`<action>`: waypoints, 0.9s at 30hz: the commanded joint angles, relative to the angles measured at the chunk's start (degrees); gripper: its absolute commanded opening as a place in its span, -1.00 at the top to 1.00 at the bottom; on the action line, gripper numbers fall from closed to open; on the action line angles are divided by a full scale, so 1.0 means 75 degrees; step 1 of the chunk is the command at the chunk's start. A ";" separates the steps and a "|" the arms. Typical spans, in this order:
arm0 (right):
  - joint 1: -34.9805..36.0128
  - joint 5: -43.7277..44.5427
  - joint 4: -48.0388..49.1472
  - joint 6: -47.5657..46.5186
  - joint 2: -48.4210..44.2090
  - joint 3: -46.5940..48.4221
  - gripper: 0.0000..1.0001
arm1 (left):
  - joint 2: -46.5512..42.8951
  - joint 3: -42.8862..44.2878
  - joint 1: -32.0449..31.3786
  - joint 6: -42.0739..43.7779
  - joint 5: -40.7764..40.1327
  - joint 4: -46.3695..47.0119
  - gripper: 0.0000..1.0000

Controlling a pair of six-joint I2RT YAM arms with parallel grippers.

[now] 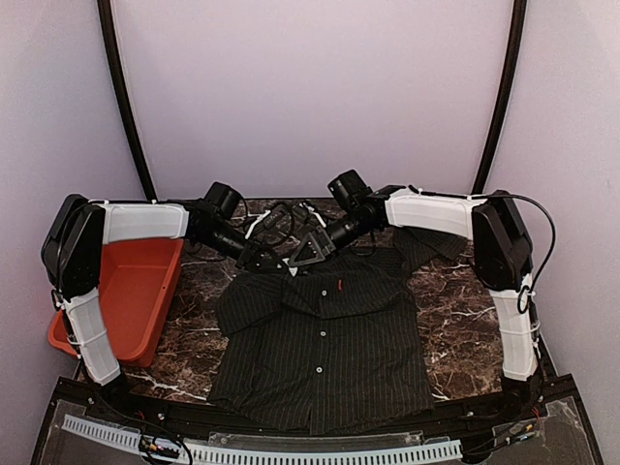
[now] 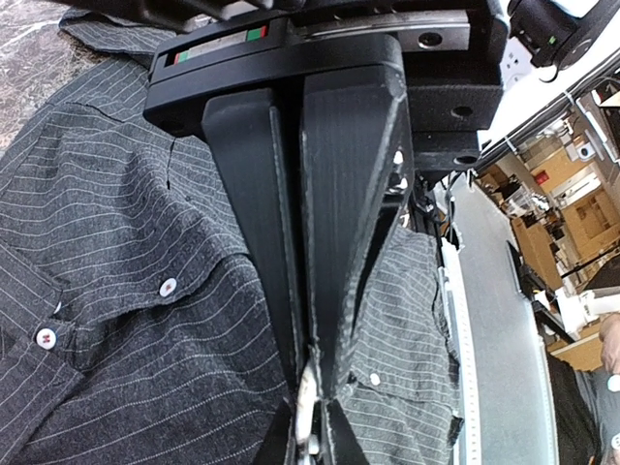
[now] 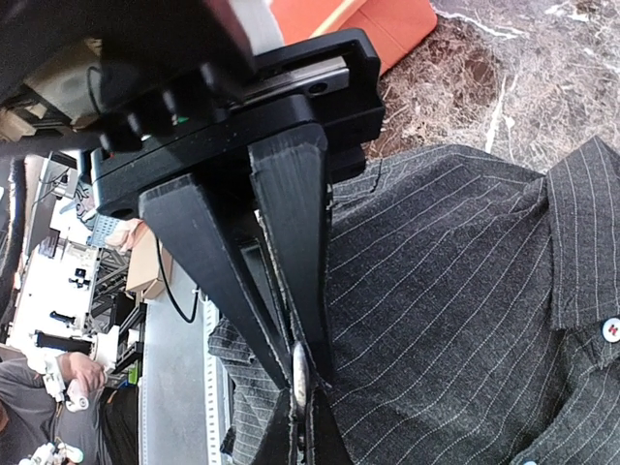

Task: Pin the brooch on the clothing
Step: Pin the brooch to the flattened clothing.

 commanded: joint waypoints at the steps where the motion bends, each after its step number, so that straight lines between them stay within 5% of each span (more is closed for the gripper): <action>1: 0.0069 -0.0094 -0.0370 -0.0010 -0.0364 0.0222 1.00 | -0.0013 0.0134 -0.0030 0.0530 -0.0544 -0.0501 0.81; 9: 0.0076 0.0045 -0.0495 -0.0161 -0.0360 0.0229 1.00 | -0.0126 0.0160 -0.0030 0.0778 -0.0606 -0.0724 0.46; 27: 0.0076 0.0065 -0.0542 -0.0232 -0.0339 0.0286 1.00 | -0.0230 -0.0194 0.0052 -0.0008 0.0018 0.0369 0.16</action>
